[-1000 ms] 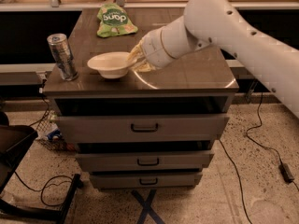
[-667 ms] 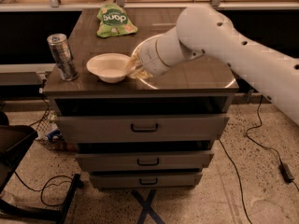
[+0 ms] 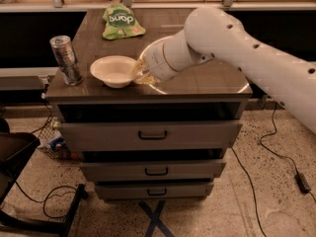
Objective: Move paper bowl near redbull can
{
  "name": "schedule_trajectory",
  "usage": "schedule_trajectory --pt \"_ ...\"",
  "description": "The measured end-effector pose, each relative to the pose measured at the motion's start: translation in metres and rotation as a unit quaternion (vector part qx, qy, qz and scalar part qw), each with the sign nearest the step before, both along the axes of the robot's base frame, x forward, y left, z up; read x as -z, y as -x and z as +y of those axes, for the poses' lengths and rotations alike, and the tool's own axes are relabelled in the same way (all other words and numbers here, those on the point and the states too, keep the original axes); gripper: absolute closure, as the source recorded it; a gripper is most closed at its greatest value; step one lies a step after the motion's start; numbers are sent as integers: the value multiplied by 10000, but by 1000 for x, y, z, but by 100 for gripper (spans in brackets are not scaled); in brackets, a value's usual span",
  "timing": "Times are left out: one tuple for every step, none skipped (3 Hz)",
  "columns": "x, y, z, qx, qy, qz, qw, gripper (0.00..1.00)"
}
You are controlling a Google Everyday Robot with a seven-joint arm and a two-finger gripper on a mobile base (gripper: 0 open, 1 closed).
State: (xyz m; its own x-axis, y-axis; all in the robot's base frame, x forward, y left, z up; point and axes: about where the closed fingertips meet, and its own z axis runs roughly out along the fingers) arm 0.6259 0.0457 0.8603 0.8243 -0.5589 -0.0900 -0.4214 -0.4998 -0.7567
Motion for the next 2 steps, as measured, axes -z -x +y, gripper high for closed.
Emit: schedule_trajectory --pt "1 1 2 -15 2 7 10000 37" --pt "2 1 3 -31 3 14 10000 13"
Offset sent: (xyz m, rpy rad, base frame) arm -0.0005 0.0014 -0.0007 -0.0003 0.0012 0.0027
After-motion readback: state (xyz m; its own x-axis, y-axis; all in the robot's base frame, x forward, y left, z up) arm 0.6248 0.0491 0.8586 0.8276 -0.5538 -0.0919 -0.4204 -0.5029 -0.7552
